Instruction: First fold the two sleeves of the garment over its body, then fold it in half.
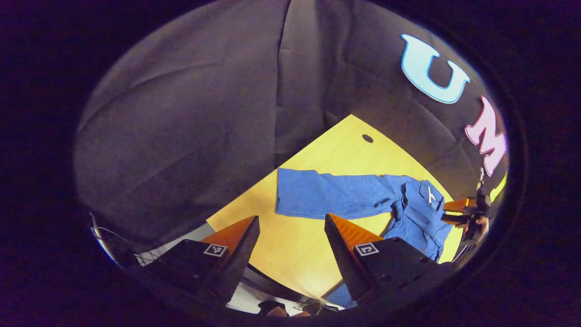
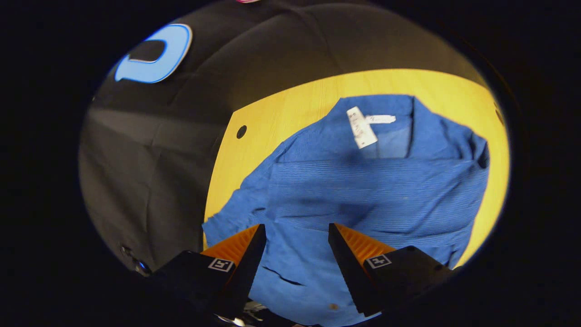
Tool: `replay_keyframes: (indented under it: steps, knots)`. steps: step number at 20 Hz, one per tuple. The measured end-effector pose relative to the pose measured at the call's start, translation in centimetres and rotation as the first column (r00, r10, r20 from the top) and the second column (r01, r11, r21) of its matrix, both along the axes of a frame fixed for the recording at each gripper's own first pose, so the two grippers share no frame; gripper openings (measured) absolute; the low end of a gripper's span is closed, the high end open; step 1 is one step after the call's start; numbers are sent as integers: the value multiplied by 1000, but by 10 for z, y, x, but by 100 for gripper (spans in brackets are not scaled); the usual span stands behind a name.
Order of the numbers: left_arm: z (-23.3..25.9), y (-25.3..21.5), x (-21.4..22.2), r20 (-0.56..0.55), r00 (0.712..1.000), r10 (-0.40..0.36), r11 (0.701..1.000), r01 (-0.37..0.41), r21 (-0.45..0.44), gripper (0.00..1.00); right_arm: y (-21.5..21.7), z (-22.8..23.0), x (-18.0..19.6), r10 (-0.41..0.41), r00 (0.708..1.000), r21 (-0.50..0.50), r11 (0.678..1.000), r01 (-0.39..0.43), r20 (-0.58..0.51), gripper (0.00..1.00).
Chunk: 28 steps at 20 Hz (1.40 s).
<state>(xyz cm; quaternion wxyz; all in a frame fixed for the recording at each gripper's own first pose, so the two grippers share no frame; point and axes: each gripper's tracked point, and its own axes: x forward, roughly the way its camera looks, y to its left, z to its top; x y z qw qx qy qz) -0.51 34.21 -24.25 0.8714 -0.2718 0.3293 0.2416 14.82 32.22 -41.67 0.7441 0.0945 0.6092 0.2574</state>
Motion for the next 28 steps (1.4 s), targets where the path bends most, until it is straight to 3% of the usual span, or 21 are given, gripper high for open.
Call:
replay_keyframes:
  steps: [2,4,8,12,16,20,23,26,27,28]
  knots:
    - [-12,12,19,-40,999,-6,998,3,-68,84,-50,11,-20,59,998,-65,996,-58,13,89]
    - [-25,25,34,-102,994,-26,996,17,-90,85,-89,23,-38,57,998,-83,995,-54,24,90]
    - [-48,39,64,-209,974,-92,991,69,-118,85,-161,47,-97,-18,999,-97,995,15,-37,90]
    - [-63,52,83,-234,965,-116,980,73,-186,85,-216,67,-147,-89,994,-117,990,81,-63,90]
    - [-69,53,92,-256,955,-150,973,97,-210,85,-258,67,-185,-107,992,-179,979,94,-63,90]
    - [-88,44,97,-349,921,-173,977,115,-180,85,-261,57,-205,-80,995,-222,973,63,-68,90]
    - [-91,44,100,-402,901,-162,984,116,-136,81,-234,65,-218,-30,997,-179,984,17,-70,90]
    - [-92,38,101,-477,838,-264,965,232,-125,79,-213,76,-223,-39,996,-123,992,30,-74,90]
    - [-91,33,104,-494,808,-322,946,300,-126,70,-207,77,-222,-52,996,-107,993,43,-75,90]
    - [-92,31,108,-498,786,-366,928,351,-127,47,-204,79,-222,-61,995,-96,994,54,-72,90]
